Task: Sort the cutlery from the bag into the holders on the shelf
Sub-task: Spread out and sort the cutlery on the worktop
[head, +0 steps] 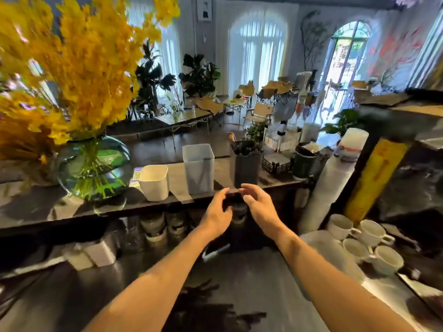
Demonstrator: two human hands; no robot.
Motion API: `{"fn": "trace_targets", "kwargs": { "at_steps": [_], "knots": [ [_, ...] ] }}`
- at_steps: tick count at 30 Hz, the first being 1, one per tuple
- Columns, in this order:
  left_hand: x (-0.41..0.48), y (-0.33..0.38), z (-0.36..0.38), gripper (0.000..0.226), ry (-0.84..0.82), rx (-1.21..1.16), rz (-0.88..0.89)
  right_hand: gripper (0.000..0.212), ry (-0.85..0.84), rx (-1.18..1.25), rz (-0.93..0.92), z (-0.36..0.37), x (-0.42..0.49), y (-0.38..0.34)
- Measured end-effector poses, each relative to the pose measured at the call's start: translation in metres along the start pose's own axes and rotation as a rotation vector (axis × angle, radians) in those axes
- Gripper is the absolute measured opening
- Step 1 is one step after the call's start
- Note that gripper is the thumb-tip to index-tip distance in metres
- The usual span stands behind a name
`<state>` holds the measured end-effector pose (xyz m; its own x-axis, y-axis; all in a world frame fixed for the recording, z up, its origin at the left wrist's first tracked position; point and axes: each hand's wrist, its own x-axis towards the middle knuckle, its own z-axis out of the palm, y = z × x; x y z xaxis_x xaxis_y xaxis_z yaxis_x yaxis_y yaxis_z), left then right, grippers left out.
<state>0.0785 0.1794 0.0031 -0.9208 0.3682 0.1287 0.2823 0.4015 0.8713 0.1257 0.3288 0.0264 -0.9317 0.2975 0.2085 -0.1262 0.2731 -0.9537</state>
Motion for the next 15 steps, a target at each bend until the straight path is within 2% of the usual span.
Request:
{"fn": "trace_targets", "kwargs": {
  "at_steps": [9,15],
  "knots": [
    [-0.119,-0.130,0.013,0.052,-0.097,-0.045,-0.256,0.032,-0.148,-0.021,0.292,0.066,-0.110,0.106],
    [-0.175,-0.183,0.008,0.050,-0.120,0.031,-0.362,0.031,-0.233,-0.101,0.384,0.090,-0.157,0.151]
  ]
}}
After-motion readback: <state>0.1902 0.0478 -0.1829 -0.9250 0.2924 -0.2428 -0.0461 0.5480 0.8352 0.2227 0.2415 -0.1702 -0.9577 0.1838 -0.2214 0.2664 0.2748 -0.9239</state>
